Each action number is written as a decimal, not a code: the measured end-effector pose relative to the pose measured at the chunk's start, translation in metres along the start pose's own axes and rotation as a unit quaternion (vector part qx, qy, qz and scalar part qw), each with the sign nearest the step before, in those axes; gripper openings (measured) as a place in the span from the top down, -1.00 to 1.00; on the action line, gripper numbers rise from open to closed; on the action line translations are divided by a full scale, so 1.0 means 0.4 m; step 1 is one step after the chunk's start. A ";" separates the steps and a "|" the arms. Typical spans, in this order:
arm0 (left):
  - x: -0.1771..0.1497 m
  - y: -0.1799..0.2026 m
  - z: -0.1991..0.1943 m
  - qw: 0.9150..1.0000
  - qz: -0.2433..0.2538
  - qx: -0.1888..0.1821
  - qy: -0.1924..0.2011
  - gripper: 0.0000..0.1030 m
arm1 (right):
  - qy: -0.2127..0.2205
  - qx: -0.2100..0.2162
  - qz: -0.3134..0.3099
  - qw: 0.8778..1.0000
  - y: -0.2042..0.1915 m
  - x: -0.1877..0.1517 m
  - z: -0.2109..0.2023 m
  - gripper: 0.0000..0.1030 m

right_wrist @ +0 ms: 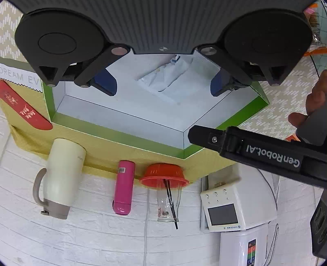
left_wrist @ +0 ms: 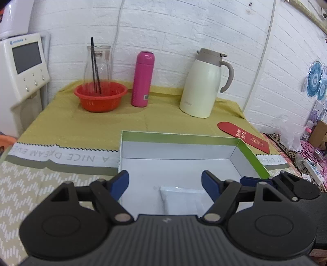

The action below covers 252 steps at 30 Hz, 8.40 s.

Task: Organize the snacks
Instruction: 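Move the left gripper back over the snack pile, then grasp the clear bag of nuts with orange tag using the left gripper, then lift the nut bag with the left gripper and carry it over the green box, then lower the nut bag into the box and open the left gripper, then move the left gripper to the dark jerky pouch and grasp it, then lift the jerky pouch with the left gripper and carry it toward the green box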

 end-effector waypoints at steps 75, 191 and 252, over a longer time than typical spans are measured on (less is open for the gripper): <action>-0.427 -0.048 -0.271 0.993 -0.027 -0.071 -0.092 0.15 | -0.054 0.087 -0.026 0.994 -0.377 -0.287 -0.143 -0.30; -0.377 0.393 -0.259 0.979 0.099 -0.168 -0.065 -0.92 | -0.046 -0.096 0.211 0.972 0.085 -0.448 -0.474 -1.00; -0.347 0.451 -0.153 0.946 0.045 -0.284 -0.152 0.82 | 0.022 -0.031 0.261 0.965 0.139 -0.381 -0.445 -0.13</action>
Point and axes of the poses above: each gripper's, at about its wrist camera, not at the fingertips, and z roughly the way its jaws point, y to its right, x to its top, the point moved 7 cm from there along z, roughly the way its jaws point, and after that the axes turned 8 degrees about z, right-handed, at the moved point
